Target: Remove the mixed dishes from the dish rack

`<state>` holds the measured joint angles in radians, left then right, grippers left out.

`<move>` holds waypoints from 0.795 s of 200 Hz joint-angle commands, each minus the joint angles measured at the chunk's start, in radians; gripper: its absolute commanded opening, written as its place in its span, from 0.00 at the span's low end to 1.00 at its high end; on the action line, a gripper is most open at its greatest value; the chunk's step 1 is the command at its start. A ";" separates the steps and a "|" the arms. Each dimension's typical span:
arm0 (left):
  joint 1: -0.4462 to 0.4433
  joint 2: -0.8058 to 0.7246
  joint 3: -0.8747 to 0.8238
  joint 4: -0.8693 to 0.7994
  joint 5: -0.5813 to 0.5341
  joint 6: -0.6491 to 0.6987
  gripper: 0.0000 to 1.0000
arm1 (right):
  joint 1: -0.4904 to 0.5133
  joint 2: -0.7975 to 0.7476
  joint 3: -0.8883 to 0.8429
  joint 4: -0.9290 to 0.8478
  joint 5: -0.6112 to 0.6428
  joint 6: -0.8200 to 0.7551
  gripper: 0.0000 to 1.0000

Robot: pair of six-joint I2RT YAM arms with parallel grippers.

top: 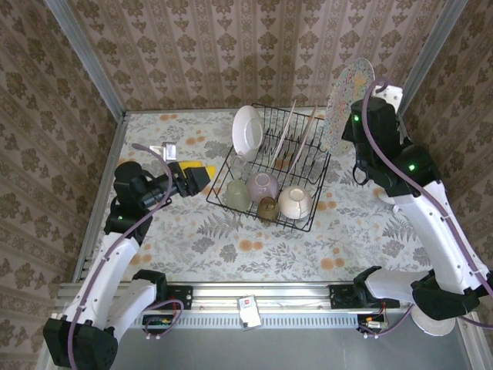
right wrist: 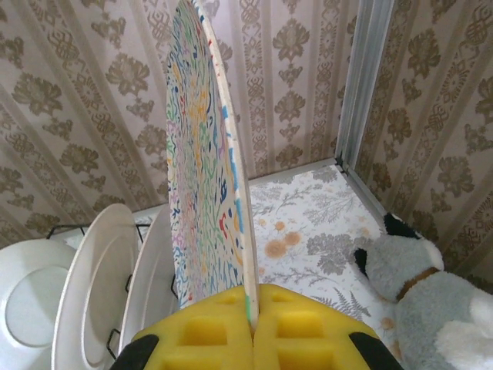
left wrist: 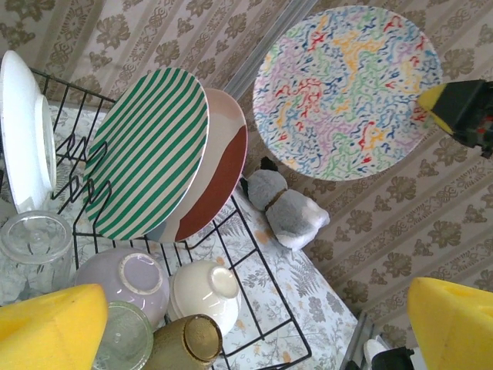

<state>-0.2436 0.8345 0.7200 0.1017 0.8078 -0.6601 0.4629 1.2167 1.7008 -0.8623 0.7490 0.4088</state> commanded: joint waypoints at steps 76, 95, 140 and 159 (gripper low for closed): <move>0.063 0.133 0.136 0.112 0.108 -0.198 1.00 | -0.050 -0.035 0.077 0.240 -0.605 0.127 0.00; 0.086 0.162 0.152 0.173 0.159 -0.242 0.98 | -0.075 0.013 0.059 0.268 -0.774 0.194 0.00; 0.103 0.230 0.180 0.304 0.267 -0.339 0.94 | -0.188 0.062 -0.135 0.495 -1.138 0.383 0.00; 0.101 0.253 0.183 0.320 0.271 -0.351 0.93 | -0.204 0.073 -0.188 0.561 -1.218 0.414 0.00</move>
<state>-0.1478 1.0657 0.8711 0.3248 1.0096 -0.9512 0.2897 1.2873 1.5692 -0.5076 -0.2344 0.6971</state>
